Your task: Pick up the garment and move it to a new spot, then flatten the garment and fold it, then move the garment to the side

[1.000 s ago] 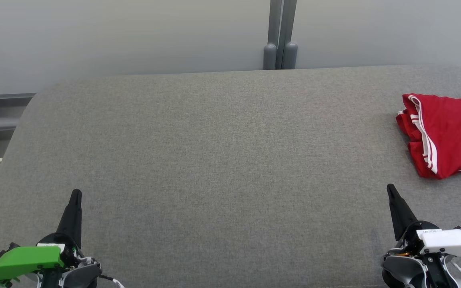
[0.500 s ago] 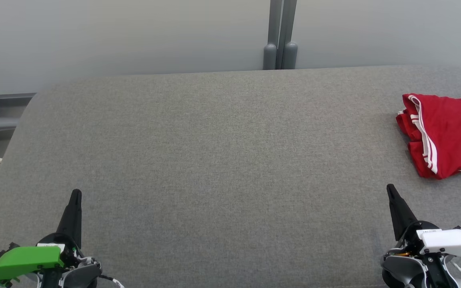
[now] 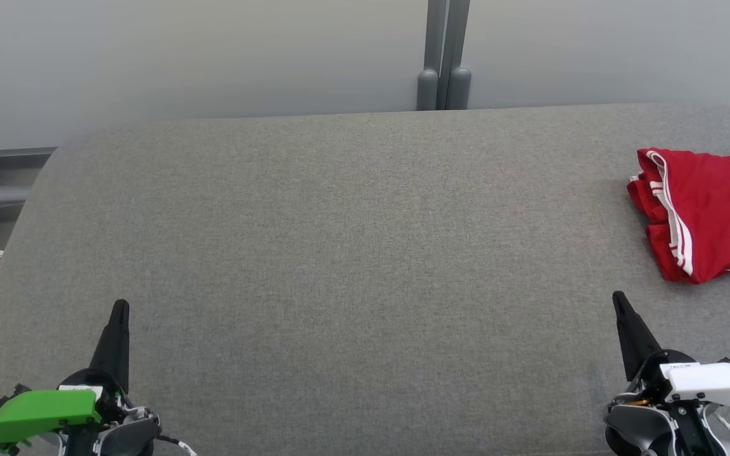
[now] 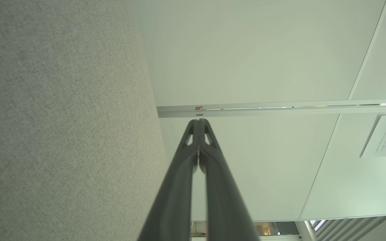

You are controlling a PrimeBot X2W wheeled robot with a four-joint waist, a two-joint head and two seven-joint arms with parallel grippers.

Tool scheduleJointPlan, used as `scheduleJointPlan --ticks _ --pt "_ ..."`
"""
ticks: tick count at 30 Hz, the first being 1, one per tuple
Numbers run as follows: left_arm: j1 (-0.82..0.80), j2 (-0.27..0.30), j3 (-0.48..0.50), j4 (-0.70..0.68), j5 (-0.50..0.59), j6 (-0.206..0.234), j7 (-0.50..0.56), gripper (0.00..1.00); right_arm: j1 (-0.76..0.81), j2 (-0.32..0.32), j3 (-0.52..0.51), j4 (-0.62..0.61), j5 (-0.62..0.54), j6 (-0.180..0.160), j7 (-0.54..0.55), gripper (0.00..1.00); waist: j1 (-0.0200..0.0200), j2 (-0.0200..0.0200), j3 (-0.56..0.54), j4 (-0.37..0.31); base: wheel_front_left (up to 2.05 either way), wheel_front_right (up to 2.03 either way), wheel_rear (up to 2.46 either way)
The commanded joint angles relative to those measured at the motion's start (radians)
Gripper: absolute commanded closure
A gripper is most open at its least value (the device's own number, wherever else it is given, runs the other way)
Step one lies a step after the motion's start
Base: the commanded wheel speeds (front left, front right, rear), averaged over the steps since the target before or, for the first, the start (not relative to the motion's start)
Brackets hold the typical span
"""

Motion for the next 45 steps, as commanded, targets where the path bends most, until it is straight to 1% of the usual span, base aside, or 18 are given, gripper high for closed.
scheduleJointPlan --ticks 1,45 --pt "-0.015 0.004 0.002 -0.002 0.001 0.002 0.000 1.00 -0.006 -0.003 0.002 -0.005 0.005 0.000 -0.006 1.00 0.0000 0.0000 0.000 0.000 0.00 0.00 0.00" --pt "-0.014 0.004 0.002 -0.002 0.001 0.002 0.000 1.00 -0.005 -0.010 0.009 -0.005 0.012 0.000 -0.012 1.00 0.0000 0.0000 0.000 0.000 0.00 0.00 0.00"
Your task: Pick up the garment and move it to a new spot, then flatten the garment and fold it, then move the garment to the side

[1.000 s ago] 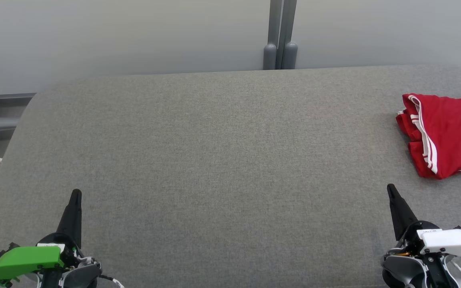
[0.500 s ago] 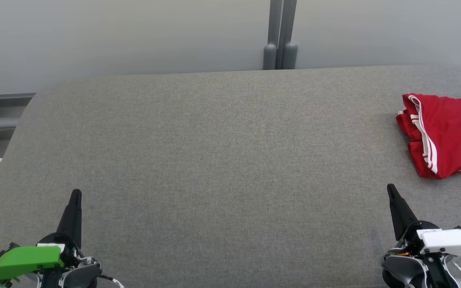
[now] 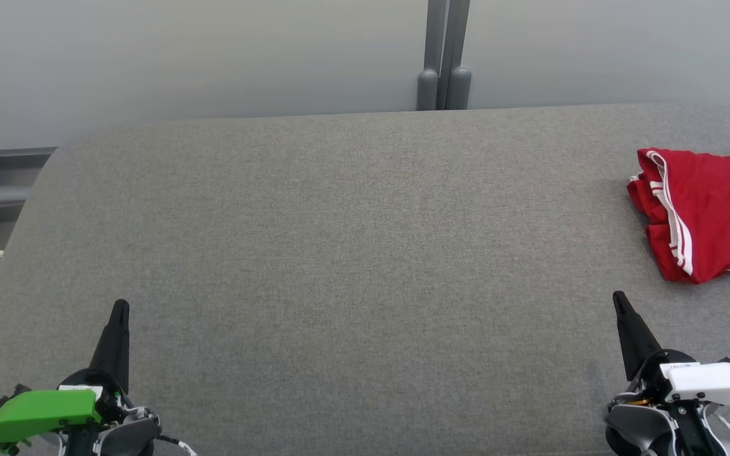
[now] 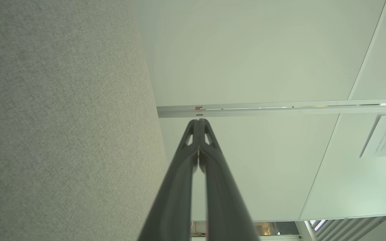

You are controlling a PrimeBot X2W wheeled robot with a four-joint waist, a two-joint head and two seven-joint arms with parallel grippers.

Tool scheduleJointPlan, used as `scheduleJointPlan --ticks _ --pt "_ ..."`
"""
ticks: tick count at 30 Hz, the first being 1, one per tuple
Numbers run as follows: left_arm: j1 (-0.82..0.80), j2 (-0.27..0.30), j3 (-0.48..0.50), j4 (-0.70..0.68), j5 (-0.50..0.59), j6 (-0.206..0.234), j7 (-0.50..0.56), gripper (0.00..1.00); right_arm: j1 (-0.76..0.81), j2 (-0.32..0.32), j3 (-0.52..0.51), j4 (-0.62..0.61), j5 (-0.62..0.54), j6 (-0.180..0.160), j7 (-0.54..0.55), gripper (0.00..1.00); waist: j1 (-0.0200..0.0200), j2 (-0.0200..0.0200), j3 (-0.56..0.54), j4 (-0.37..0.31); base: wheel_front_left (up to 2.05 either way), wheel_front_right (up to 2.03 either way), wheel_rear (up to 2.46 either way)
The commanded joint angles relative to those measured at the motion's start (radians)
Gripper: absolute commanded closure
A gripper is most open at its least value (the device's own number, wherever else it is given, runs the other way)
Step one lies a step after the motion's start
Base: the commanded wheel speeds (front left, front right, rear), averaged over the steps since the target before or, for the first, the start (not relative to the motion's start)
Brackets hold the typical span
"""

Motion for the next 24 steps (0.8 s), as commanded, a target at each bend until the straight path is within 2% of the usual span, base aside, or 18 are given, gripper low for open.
scheduleJointPlan --ticks 1,24 --pt "-0.014 0.004 0.002 -0.002 0.001 0.002 0.000 1.00 -0.005 -0.004 0.002 -0.005 0.006 0.000 -0.004 1.00 0.0000 0.0000 0.000 0.000 0.00 0.00 0.00" --pt "-0.014 0.004 0.002 -0.002 0.001 0.002 0.000 1.00 -0.005 -0.008 0.006 -0.006 0.009 0.000 -0.009 1.00 0.0000 0.0000 0.000 0.000 0.00 0.00 0.00"
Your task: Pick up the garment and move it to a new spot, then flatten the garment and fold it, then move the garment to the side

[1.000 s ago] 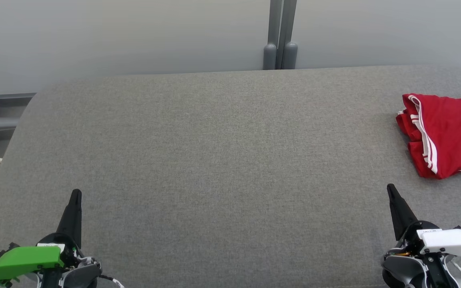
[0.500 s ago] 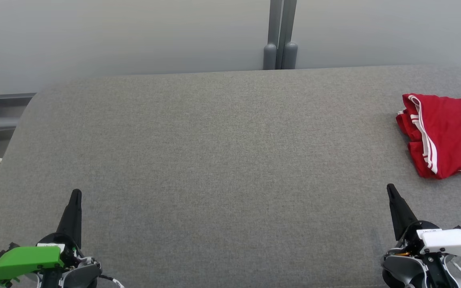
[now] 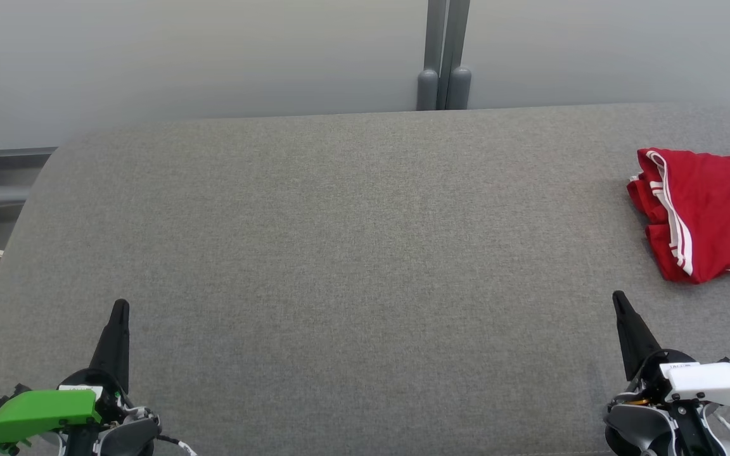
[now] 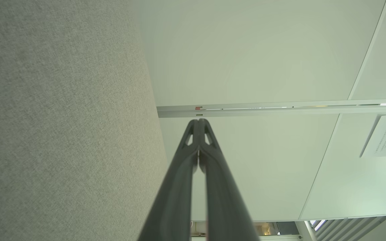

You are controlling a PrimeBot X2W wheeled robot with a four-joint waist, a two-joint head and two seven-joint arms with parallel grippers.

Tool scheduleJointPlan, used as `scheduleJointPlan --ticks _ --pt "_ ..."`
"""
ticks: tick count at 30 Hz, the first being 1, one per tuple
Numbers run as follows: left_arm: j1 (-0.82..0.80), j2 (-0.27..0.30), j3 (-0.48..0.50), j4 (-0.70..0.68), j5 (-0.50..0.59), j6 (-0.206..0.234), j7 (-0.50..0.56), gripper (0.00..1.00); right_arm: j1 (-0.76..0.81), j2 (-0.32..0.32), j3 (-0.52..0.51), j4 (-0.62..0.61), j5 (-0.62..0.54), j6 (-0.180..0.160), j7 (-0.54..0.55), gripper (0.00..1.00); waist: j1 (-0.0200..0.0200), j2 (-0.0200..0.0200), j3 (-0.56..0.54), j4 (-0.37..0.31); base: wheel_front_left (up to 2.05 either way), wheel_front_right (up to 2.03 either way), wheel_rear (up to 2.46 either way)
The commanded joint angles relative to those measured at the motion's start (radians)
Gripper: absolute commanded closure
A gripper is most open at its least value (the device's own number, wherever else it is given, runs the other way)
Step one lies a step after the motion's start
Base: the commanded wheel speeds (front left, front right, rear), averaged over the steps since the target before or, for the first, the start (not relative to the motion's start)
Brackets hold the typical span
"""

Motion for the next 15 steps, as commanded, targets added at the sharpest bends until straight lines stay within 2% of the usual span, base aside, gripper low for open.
scheduleJointPlan --ticks 1,15 --pt "-0.014 0.004 0.002 -0.002 0.001 0.002 0.000 1.00 -0.005 -0.005 0.001 -0.005 0.003 0.000 -0.004 1.00 0.0000 0.0000 0.000 0.000 0.00 0.00 0.00" --pt "-0.014 0.004 0.002 -0.002 0.001 0.002 0.000 1.00 -0.004 -0.007 0.004 -0.005 0.007 0.000 -0.006 1.00 0.0000 0.0000 0.000 0.000 0.00 0.00 0.00"
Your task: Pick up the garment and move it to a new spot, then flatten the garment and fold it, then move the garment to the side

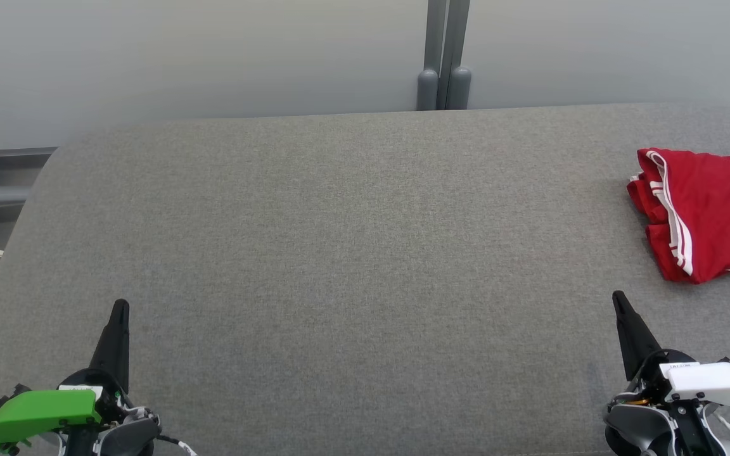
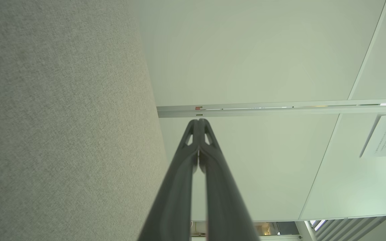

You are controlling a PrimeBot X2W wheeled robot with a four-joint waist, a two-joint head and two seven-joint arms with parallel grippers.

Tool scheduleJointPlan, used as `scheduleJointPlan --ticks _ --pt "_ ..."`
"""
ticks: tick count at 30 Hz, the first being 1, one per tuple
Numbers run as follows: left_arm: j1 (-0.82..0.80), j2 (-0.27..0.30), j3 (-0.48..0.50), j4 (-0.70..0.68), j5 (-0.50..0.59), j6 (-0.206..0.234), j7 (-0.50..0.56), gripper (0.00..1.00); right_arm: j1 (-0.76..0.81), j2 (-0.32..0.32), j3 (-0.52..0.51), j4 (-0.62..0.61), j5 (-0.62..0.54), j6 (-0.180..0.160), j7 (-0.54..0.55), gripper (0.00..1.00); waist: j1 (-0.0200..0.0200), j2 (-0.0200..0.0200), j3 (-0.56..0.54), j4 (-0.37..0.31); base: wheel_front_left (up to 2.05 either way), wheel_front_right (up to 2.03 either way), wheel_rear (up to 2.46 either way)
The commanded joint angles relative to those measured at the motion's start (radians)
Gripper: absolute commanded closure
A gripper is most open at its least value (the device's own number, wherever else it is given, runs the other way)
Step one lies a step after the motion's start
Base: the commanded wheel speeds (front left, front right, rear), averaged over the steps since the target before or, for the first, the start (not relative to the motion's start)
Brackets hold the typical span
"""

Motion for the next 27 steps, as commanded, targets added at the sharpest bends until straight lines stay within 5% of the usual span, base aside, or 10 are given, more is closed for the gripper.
scheduleJointPlan --ticks 1,27 --pt "-0.014 0.004 0.002 -0.002 0.001 0.002 0.000 1.00 -0.004 -0.005 0.001 -0.005 0.005 0.000 -0.003 1.00 0.0000 0.0000 0.000 0.000 0.00 0.00 0.00" --pt "-0.014 0.004 0.002 -0.002 0.001 0.003 0.000 1.00 -0.004 -0.009 0.007 -0.006 0.010 0.000 -0.009 1.00 0.0000 0.0000 0.000 0.000 0.00 0.00 0.00"
